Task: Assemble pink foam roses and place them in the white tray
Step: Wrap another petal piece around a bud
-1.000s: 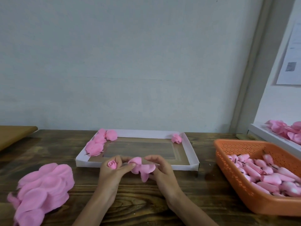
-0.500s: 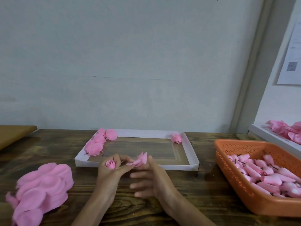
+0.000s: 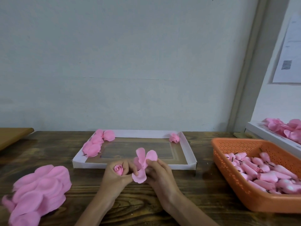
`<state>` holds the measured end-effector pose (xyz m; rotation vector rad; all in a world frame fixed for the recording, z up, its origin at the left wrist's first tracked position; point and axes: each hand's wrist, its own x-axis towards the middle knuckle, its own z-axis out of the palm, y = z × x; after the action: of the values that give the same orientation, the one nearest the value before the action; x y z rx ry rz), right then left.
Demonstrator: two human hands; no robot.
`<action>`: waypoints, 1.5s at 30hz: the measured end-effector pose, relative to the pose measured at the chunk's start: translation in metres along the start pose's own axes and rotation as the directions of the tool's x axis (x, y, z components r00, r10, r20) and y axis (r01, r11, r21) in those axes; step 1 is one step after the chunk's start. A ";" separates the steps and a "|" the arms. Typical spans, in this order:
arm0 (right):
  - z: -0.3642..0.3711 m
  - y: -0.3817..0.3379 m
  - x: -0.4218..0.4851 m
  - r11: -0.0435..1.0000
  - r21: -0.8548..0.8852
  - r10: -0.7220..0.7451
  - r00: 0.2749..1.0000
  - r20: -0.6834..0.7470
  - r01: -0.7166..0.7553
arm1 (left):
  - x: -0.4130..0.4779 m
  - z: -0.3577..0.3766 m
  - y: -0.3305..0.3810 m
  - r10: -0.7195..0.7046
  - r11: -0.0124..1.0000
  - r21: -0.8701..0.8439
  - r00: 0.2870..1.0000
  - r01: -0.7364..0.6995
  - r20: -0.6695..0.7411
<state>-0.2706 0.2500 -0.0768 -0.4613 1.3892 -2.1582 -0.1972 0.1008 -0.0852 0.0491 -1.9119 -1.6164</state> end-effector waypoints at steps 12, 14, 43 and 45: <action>-0.003 0.000 0.002 0.995 -0.097 -0.015 1.000 0.006 0.016 | 0.005 -0.005 -0.004 -0.253 0.943 -0.251 0.961 0.218 -0.113; -0.003 0.002 0.002 0.994 -0.107 -0.013 1.000 0.007 0.014 | 0.005 -0.006 -0.006 -0.269 0.946 -0.217 0.956 0.239 -0.120; -0.012 0.011 0.011 0.935 -0.353 -0.067 0.994 -0.081 0.034 | 0.008 -0.011 0.001 -0.223 0.935 -0.337 0.919 0.107 -0.326; -0.009 0.012 0.008 0.917 -0.397 -0.071 0.994 -0.084 0.032 | 0.007 -0.012 0.006 -0.190 0.912 -0.404 0.951 0.078 -0.245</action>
<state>-0.2791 0.2476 -0.0916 -0.5510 1.9008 -1.9590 -0.1951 0.0892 -0.0756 0.2371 -1.3732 -1.9428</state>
